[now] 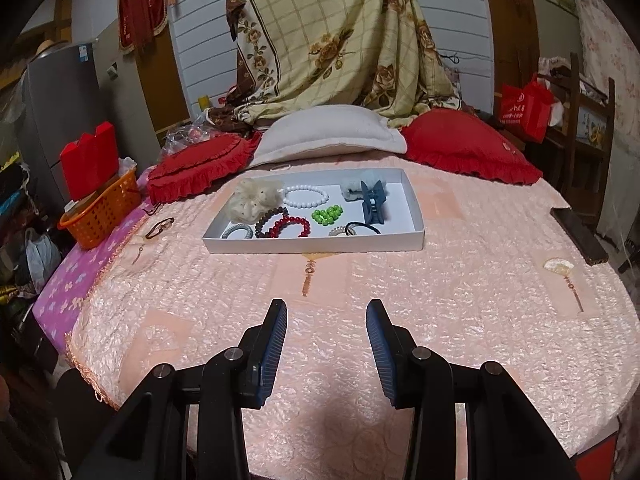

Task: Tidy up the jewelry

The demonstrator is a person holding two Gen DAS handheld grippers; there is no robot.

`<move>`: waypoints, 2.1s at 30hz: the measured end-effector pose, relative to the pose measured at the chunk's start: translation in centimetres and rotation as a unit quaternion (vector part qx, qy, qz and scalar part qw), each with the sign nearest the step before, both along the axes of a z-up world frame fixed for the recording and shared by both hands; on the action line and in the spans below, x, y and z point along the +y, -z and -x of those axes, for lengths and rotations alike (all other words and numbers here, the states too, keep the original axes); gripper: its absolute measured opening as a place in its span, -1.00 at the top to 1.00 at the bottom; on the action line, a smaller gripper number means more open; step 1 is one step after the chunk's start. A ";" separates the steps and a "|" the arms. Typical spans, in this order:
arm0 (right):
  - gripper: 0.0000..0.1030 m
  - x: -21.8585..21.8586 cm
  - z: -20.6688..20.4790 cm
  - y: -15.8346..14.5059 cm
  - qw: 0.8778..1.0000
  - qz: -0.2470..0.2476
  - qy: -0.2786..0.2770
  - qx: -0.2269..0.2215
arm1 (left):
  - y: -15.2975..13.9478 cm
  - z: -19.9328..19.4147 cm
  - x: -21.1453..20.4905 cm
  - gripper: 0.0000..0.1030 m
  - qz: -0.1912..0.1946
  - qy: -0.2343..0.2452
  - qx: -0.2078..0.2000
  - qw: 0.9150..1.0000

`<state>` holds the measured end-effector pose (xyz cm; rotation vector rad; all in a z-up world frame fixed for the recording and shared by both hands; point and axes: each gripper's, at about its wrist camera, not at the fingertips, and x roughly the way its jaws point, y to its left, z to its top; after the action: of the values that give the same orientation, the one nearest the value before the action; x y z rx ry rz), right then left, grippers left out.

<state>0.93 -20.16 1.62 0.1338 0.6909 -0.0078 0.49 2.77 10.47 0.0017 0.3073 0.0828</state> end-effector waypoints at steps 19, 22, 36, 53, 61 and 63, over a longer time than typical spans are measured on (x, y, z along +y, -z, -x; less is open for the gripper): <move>0.23 0.0 -0.4 1.5 1.000 0.007 0.012 0.024 | 6.1 -2.5 -3.6 -0.97 -0.010 0.068 0.171 0.983; 0.23 -0.3 -0.6 1.6 0.999 0.003 0.017 0.028 | 6.4 -2.6 -3.8 -0.97 -0.009 0.070 0.180 0.981; 0.23 -0.1 -0.8 2.1 0.999 0.007 0.017 0.039 | 8.1 -3.6 -4.0 -0.97 -0.012 0.067 0.221 0.973; 0.23 0.3 -1.0 2.7 0.999 0.019 0.016 0.048 | 9.5 -4.1 -3.7 -0.97 -0.010 0.065 0.249 0.966; 0.23 0.5 -1.2 3.2 0.998 0.027 0.017 0.055 | 10.0 -4.3 -3.6 -0.97 -0.008 0.064 0.257 0.964; 0.23 0.6 -1.3 3.3 0.998 0.029 0.016 0.056 | 10.2 -4.3 -3.6 -0.97 -0.008 0.065 0.259 0.964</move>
<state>2.22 -19.58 -1.68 0.0898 0.7994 -0.0664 4.83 -0.85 0.28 0.0595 0.8290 -0.0475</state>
